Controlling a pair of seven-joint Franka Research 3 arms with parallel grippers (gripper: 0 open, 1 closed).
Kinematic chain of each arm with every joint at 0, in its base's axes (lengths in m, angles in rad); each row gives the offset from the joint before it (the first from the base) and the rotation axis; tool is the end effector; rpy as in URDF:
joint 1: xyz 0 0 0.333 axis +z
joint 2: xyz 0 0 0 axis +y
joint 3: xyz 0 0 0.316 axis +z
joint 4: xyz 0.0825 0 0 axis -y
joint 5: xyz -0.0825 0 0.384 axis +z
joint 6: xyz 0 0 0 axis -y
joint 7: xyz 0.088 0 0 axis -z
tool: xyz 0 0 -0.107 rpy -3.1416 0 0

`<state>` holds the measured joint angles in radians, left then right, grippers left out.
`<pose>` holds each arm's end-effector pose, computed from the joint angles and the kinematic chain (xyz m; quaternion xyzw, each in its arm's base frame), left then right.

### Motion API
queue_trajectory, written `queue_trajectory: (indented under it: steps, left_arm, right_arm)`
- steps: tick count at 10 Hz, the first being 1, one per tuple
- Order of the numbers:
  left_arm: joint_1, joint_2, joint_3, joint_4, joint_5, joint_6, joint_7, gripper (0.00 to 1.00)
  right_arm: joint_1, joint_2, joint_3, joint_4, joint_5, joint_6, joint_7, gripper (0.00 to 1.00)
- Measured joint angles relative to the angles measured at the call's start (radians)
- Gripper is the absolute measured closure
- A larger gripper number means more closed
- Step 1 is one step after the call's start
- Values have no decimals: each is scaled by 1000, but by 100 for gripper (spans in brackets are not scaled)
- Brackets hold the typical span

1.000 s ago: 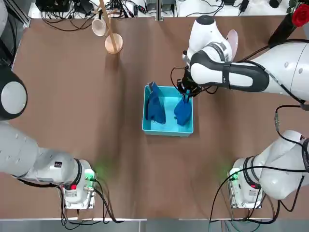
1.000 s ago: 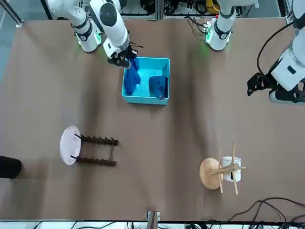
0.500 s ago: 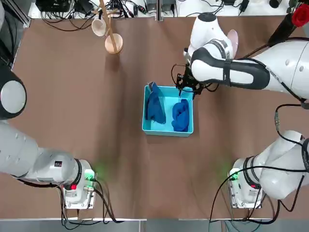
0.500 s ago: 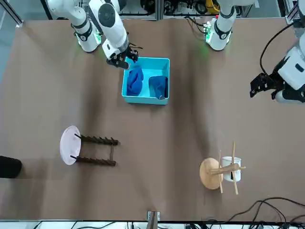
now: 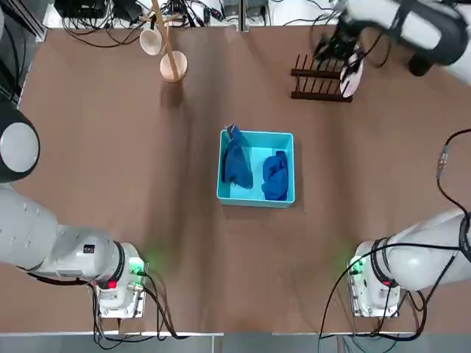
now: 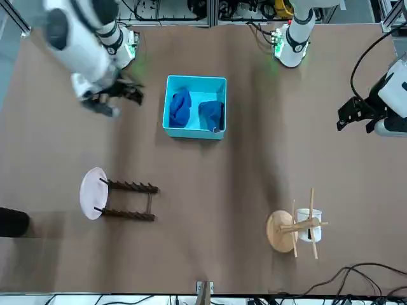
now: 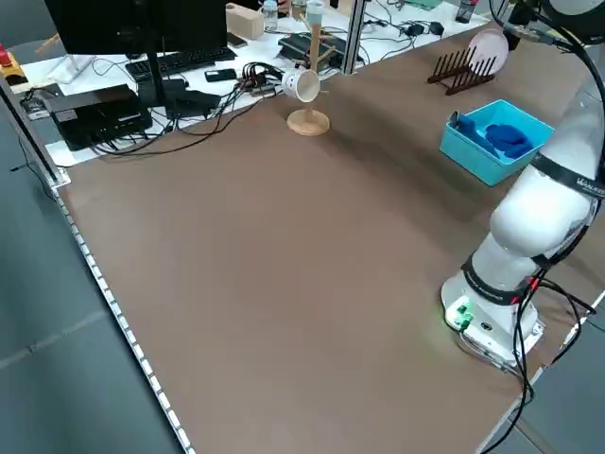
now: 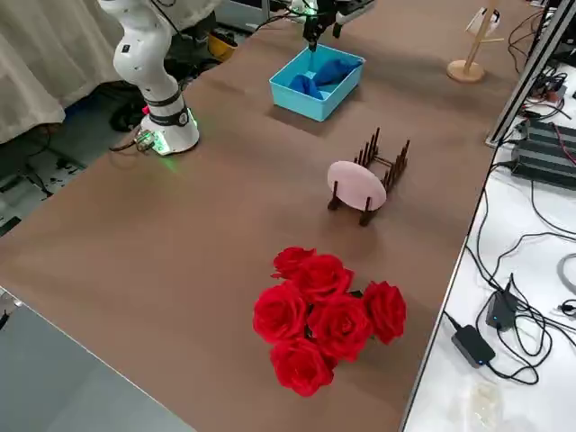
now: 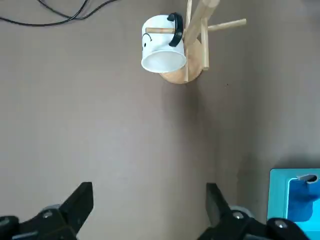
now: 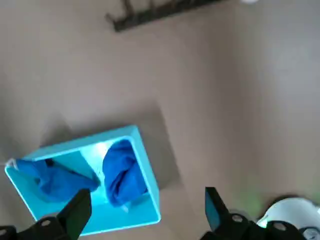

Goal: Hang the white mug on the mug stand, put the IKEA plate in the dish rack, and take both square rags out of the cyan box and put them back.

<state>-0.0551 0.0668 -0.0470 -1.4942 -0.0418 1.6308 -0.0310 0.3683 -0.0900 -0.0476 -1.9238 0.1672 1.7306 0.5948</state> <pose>0.5784 -0.0625 0.6286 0.9985 -0.0349 0.0334 0.0247 0.4916 0.1786 0.5207 -0.9833 0.1531 0.0832 0.0524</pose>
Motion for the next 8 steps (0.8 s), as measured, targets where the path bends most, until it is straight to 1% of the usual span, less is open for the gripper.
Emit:
queue_trajectory:
  steps: [2, 4, 5, 6, 7, 8]
  left_arm:
    - [-3, 1, 0, -1, 0, 6, 0, 0]
    - [-3, 7, 4, -1, 0, 18, 0, 0]
    - [-3, 9, 7, -1, 0, 20, 0, 0]
    - [-3, 10, 9, -1, 0, 20, 0, 0]
    - [-3, 12, 9, -1, 0, 20, 0, 0]
    - [-3, 17, 10, -2, 0, 20, 0, 0]
  right_arm:
    - [-168, 1, -1, 54, -10, -4, -191, 0]
    - [-328, 0, -2, 130, -17, -11, -320, 0]
    - [-378, -1, -2, 185, -48, -35, -365, 0]
    - [-402, -2, -1, 245, -95, -73, -421, 0]
    - [-411, -2, -1, 291, -135, -97, -490, 0]
    - [-414, -2, 0, 312, -147, -99, -535, 0]
